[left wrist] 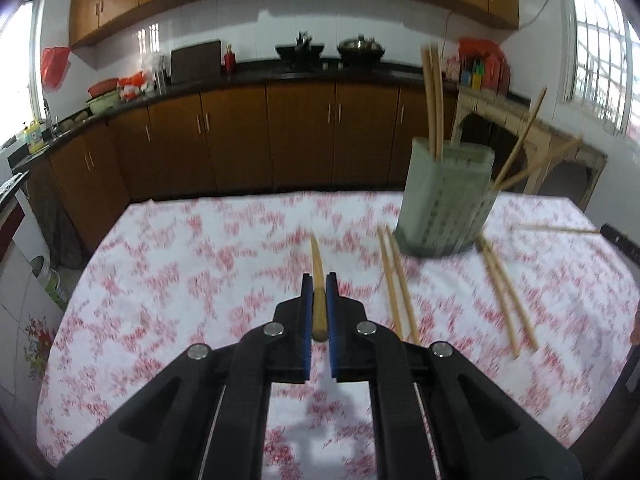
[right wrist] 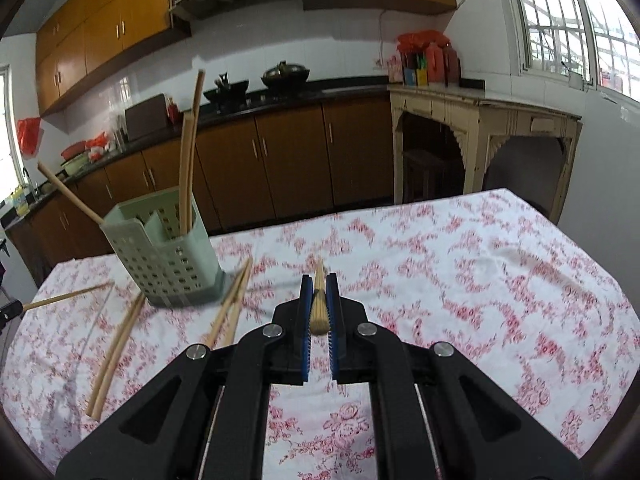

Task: Organize utensils
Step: 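Lift the right tool's chopstick into the green caddy while the left tool carries its own there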

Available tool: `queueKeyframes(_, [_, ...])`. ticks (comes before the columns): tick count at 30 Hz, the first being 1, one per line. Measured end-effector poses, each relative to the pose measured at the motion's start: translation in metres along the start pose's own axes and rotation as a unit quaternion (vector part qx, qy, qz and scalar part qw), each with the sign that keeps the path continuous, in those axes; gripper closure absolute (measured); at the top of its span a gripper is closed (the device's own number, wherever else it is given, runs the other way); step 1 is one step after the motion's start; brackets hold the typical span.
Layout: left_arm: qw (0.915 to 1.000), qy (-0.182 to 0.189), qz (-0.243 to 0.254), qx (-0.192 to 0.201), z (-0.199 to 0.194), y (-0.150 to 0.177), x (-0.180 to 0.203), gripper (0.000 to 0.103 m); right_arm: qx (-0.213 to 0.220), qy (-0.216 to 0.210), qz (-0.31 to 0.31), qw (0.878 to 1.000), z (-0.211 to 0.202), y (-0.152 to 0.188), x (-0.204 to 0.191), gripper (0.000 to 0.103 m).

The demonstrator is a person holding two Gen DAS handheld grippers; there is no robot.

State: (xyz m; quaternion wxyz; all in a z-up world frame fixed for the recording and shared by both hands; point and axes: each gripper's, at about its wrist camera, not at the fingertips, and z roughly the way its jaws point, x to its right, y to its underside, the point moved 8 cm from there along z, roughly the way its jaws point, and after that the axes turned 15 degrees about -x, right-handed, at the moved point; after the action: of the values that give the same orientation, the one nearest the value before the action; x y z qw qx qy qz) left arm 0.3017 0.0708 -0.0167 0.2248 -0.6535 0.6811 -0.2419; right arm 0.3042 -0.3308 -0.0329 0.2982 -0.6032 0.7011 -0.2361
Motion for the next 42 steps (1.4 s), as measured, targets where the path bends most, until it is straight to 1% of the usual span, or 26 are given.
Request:
queueKeyframes(6, [0.9987,0.013,-0.012,0.047,-0.028,-0.024,0.002,0.096,0.031,-0.009,0.002,0.999,-0.020,-0.015,-0.004,0.096])
queueKeyframes(14, [0.9957,0.020,-0.026,0.087,-0.055,-0.050,0.003,0.096,0.063,-0.028,-0.005,0.998,-0.043,-0.032,-0.016,0.096])
queueKeyframes(20, [0.9946,0.020,-0.031,0.097,-0.063,-0.061,0.005,0.096,0.071,-0.037,-0.013,0.997,-0.051,-0.044,-0.028,0.096])
queueKeyframes(28, [0.9945,0.021,-0.027,0.099,-0.066,-0.061,0.009,0.096,0.068,-0.039,-0.018,0.997,-0.052,-0.043,-0.032,0.096])
queueKeyframes(30, [0.9944,0.024,-0.027,0.100,-0.067,-0.061,0.010,0.096,0.067,-0.042,-0.020,0.997,-0.055,-0.045,-0.033,0.096])
queueKeyframes(33, [0.9930,0.038,-0.023,0.109,-0.080,-0.066,0.015,0.096,0.075,-0.049,-0.028,0.996,-0.068,-0.052,-0.038,0.096])
queueKeyframes(37, [0.9902,0.058,-0.012,0.126,-0.103,-0.077,0.028,0.096,0.081,-0.079,-0.033,0.993,-0.090,-0.068,-0.051,0.096])
queueKeyframes(40, [0.9871,0.084,-0.004,0.136,-0.121,-0.088,0.043,0.096,0.080,-0.116,-0.036,0.989,-0.108,-0.082,-0.065,0.096])
queueKeyframes(42, [0.9844,0.100,0.001,0.145,-0.132,-0.096,0.054,0.096,0.085,-0.133,-0.040,0.987,-0.116,-0.089,-0.074,0.096])
